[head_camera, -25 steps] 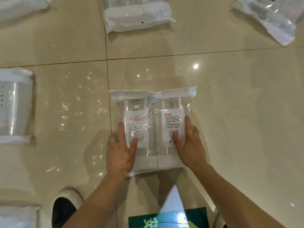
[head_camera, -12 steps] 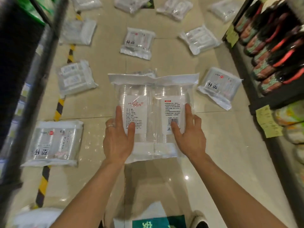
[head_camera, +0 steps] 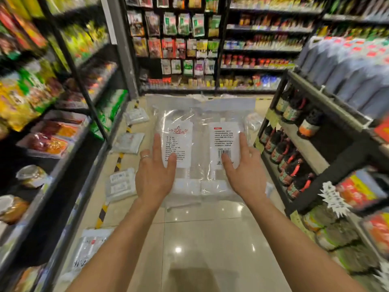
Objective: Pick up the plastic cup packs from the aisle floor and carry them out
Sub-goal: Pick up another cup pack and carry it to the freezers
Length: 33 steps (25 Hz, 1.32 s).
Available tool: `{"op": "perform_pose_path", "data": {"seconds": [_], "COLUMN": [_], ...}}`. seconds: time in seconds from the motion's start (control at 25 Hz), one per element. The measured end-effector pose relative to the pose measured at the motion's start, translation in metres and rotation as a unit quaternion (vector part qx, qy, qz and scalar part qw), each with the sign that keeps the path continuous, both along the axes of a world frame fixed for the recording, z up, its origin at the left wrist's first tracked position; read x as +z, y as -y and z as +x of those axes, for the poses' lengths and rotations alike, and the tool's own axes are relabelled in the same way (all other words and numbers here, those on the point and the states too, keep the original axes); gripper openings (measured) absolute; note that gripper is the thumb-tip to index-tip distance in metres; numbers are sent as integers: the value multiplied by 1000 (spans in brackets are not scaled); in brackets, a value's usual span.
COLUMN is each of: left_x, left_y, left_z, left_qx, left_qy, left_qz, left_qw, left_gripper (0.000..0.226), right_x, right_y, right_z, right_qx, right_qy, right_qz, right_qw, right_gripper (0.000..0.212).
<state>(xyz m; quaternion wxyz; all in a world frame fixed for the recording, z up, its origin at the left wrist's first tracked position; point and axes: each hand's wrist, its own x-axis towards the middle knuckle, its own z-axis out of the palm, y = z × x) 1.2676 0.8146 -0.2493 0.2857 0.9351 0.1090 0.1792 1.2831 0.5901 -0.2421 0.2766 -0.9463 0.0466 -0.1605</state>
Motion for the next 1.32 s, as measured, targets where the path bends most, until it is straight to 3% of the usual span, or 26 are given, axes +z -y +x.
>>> {"op": "perform_pose_path", "data": {"seconds": [0.2, 0.48, 0.72, 0.96, 1.32], "left_x": [134, 239, 271, 295, 315], "left_y": [7, 0, 10, 71, 219], "left_z": [-12, -10, 12, 4, -109], "left_qx": [-13, -67, -173, -284, -452], "left_qy": [57, 98, 150, 165, 154], "left_qz": [12, 29, 6, -3, -57], "left_qw": [998, 992, 973, 944, 877], "left_gripper": [70, 70, 70, 71, 71], "right_x": [134, 233, 269, 293, 304], "right_y": [8, 4, 10, 47, 144], "right_z": [-18, -42, -69, -129, -295], "right_qx": [-13, -66, -160, -283, -463], "right_qy": [39, 103, 139, 143, 119], "right_qz": [-8, -4, -37, -45, -60], "right_qw": [999, 993, 977, 947, 876], "right_gripper": [73, 70, 68, 66, 68]}}
